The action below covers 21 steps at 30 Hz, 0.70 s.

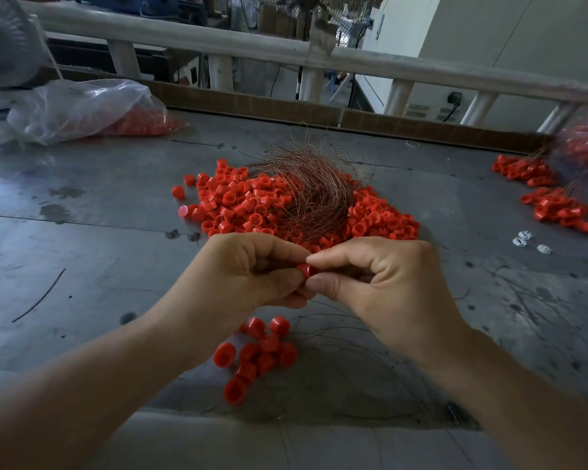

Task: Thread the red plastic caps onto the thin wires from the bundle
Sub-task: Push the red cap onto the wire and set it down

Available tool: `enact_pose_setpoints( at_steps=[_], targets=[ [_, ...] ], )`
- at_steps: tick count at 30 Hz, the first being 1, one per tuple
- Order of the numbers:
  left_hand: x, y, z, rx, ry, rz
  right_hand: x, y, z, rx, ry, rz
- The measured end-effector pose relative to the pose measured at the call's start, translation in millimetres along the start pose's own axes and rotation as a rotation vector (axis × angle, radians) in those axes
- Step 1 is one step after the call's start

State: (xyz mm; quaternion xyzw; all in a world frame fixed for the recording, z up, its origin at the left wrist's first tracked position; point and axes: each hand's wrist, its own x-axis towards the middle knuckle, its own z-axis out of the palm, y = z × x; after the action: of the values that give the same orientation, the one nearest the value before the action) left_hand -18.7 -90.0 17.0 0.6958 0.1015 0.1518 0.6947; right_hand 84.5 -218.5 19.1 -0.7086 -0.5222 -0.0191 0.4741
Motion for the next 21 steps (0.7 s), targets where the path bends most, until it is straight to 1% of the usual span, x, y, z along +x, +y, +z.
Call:
enact_pose_setpoints(
  at_steps=[10,15,21],
  targets=[
    [-1.8,1.5,0.3,-0.054,-0.016,-0.026,-3.6,-2.8,2.8,0.002,0.039,-0.032],
    [-3.2,2.5,-0.2,-0.119,-0.058,-0.057,-4.0,-4.0,0.7,-0.042,0.059,-0.096],
    [-2.1,0.2,-2.2,-0.122,-0.085,-0.055,-2.6,-2.4,0.0,-0.045,0.025,-0.107]
  ],
)
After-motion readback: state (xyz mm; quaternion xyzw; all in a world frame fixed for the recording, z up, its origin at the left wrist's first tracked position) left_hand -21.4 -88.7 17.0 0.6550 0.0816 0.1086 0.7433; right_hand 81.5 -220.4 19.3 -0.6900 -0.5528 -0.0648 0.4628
